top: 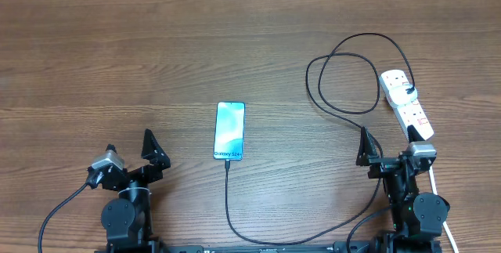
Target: Plug charger to phone and switch on socket
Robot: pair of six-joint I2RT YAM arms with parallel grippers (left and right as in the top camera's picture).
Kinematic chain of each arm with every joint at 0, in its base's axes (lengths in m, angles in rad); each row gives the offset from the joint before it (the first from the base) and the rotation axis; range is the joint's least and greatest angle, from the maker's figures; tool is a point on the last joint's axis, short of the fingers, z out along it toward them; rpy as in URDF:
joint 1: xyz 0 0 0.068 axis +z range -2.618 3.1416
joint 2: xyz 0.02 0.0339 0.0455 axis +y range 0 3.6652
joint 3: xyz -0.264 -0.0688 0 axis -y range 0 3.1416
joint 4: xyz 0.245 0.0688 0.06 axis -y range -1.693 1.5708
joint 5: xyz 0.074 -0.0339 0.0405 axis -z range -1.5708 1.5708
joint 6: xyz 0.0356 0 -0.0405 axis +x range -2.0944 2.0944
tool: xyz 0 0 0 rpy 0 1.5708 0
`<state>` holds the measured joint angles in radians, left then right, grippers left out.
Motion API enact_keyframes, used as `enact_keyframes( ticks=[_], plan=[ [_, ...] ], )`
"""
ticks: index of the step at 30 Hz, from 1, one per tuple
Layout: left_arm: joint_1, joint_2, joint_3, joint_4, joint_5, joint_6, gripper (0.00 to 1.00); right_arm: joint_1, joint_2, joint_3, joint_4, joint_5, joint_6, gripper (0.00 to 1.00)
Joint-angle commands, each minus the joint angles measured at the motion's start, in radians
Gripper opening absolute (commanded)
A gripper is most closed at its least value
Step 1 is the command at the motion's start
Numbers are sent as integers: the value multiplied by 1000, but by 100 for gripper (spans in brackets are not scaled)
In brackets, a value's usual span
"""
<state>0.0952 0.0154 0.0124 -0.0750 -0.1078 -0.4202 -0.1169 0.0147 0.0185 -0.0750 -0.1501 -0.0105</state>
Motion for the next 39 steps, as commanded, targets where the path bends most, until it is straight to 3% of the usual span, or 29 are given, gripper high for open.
enact_keyframes(
  ticks=[1,22,30,39],
  plan=[
    [3,-5,-4,2,1,-3,100,6,-12,-11,4,-4,-13,100],
    [3,-5,-4,2,0,-3,100,5,-12,-11,4,-4,-13,100],
    [-98,-12,-4,1,1,-2,100,6,-12,-11,4,-4,-13,100],
    [-102,-12,-5,-3,43,368,100,6,-12,-11,4,-4,-13,100]
  ],
)
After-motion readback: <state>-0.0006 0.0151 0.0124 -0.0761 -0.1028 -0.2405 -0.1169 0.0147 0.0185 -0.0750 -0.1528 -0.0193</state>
